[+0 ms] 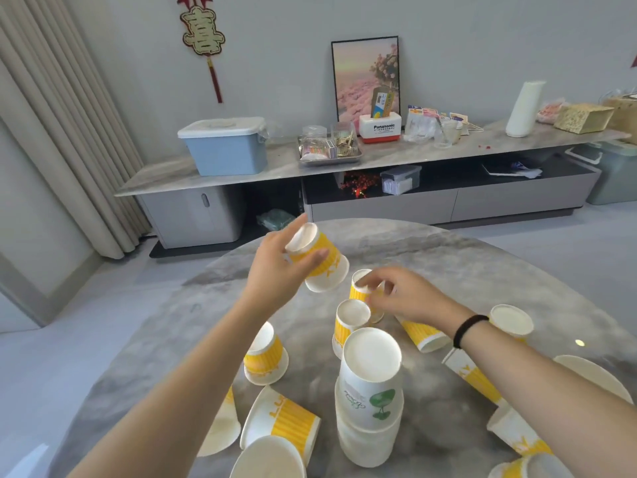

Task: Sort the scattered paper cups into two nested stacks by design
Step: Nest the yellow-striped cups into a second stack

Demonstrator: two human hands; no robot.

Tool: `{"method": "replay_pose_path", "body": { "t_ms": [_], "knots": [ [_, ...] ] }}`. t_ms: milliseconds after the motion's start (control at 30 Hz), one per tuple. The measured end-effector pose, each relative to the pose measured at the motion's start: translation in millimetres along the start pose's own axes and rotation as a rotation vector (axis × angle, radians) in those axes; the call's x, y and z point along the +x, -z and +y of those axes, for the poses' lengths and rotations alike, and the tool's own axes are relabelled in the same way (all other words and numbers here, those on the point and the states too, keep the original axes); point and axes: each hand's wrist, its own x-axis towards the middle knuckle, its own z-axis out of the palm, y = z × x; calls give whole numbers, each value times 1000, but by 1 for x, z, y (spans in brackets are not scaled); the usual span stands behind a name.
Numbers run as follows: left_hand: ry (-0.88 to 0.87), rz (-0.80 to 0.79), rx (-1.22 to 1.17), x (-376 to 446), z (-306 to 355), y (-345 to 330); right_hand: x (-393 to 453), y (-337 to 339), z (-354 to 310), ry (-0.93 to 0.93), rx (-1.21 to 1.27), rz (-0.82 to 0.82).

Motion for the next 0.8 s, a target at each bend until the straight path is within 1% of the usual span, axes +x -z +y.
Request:
{"method": "replay_pose_path", "body": {
  "t_ms": [33, 67, 100, 133, 167, 233, 300, 367, 467, 500, 567, 600, 633, 667, 700, 733, 800],
  "knots": [
    [-20, -67, 32, -2, 3, -3, 5, 6, 4, -5, 10, 83],
    [-39, -143, 99, -3, 3, -9, 11, 9, 10, -4, -54, 126],
    [-55, -206, 178, -6, 3, -16, 17, 10, 16, -3, -172, 94],
    [-73, -254, 248, -8, 0, -24, 25, 10, 21, -7, -283, 10],
    [-78, -300, 306, -11, -3, -32, 30, 9, 27, -25, -342, -96],
    [-63, -380, 375, -14, -15, -43, 41, 6, 36, -64, -315, -255],
    [-46, -466, 461, -15, -27, -51, 50, 4, 41, -60, -265, -276],
    [-31, -504, 535, -14, -38, -55, 56, 0, 43, -42, -231, -220],
    [14, -426, 533, -9, -49, -55, 58, -5, 42, -58, -132, -145],
    [37, -408, 515, -9, -49, -54, 56, -4, 40, -71, -74, -76],
    [91, -398, 438, -8, -50, -50, 52, 5, 30, -87, 50, 153],
    [119, -395, 382, -9, -48, -47, 49, 9, 22, -71, 126, 274],
    [149, -396, 333, -9, -45, -43, 44, 13, 13, -31, 205, 358],
    [164, -410, 307, -9, -42, -37, 41, 14, 4, 28, 270, 391],
    [174, -437, 336, -8, -38, -30, 37, 14, -6, 98, 297, 377],
    [179, -466, 440, -7, -35, -23, 33, 11, -15, 159, 281, 328],
    [235, -503, 819, -7, -33, -9, 29, 0, -28, 218, 181, 187]
  ]
}}
